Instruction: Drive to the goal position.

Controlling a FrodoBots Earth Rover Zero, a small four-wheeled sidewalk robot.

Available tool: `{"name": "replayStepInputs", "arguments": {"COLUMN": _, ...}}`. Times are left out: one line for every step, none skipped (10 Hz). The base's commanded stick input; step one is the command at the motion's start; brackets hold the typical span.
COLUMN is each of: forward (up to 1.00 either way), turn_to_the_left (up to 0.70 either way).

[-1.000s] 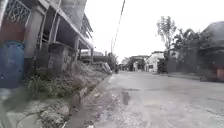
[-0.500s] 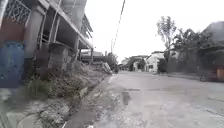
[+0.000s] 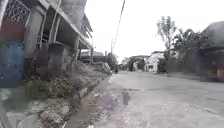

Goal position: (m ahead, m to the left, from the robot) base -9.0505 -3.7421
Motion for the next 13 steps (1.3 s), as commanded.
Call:
{"name": "replayStepInputs", "arguments": {"forward": 0.06, "turn_to_the_left": -0.13}}
{"name": "replayStepInputs", "arguments": {"forward": 0.06, "turn_to_the_left": -0.12}}
{"name": "replayStepInputs", "arguments": {"forward": 0.06, "turn_to_the_left": -0.12}}
{"name": "replayStepInputs", "arguments": {"forward": 0.06, "turn_to_the_left": -0.12}}
{"name": "replayStepInputs", "arguments": {"forward": 0.05, "turn_to_the_left": -0.10}}
{"name": "replayStepInputs", "arguments": {"forward": 0.06, "turn_to_the_left": -0.12}}
{"name": "replayStepInputs", "arguments": {"forward": 0.05, "turn_to_the_left": -0.11}}
{"name": "replayStepInputs", "arguments": {"forward": 0.06, "turn_to_the_left": -0.11}}
{"name": "replayStepInputs", "arguments": {"forward": 0.06, "turn_to_the_left": -0.12}}
{"name": "replayStepInputs", "arguments": {"forward": 0.06, "turn_to_the_left": -0.11}}
{"name": "replayStepInputs", "arguments": {"forward": 0.05, "turn_to_the_left": -0.10}}
{"name": "replayStepInputs", "arguments": {"forward": 0.05, "turn_to_the_left": -0.10}}
{"name": "replayStepInputs", "arguments": {"forward": 0.05, "turn_to_the_left": -0.10}}
